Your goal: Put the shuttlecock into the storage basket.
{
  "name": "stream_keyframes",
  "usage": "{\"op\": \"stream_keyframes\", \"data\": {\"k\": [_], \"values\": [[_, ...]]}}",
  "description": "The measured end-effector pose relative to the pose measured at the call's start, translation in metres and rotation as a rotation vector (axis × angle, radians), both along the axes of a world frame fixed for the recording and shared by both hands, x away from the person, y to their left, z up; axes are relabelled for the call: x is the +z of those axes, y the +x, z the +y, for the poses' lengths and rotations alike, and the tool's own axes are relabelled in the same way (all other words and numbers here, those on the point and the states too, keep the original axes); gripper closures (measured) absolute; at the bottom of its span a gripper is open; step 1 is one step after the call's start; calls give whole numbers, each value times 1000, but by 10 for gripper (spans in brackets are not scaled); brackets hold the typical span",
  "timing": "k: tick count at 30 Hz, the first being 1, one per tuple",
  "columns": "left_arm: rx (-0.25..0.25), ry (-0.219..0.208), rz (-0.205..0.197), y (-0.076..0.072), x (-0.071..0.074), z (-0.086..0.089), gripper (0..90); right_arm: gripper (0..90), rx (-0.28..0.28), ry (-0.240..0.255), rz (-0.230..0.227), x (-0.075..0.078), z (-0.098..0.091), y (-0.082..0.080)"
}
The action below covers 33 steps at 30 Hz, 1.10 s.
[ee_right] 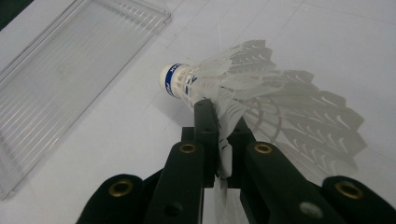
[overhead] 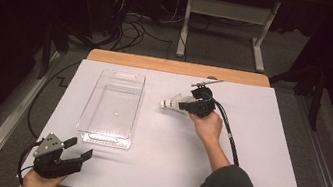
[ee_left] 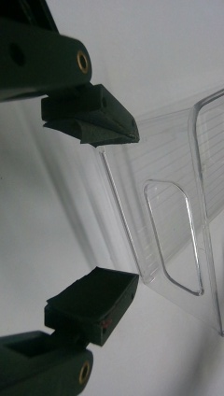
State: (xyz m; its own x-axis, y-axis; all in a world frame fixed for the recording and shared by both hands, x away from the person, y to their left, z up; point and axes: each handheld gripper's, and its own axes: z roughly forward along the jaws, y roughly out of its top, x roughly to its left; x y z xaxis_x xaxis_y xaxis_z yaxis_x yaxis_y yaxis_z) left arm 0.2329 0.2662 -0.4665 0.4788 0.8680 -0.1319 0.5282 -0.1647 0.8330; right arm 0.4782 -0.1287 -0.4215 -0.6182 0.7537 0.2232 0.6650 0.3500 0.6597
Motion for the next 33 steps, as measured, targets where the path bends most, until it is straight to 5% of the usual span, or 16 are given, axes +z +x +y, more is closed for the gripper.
{"op": "stream_keyframes", "data": {"k": [33], "values": [[8, 1, -3, 0, 0, 1, 291, 889, 37, 30, -20, 31, -4, -19]]}}
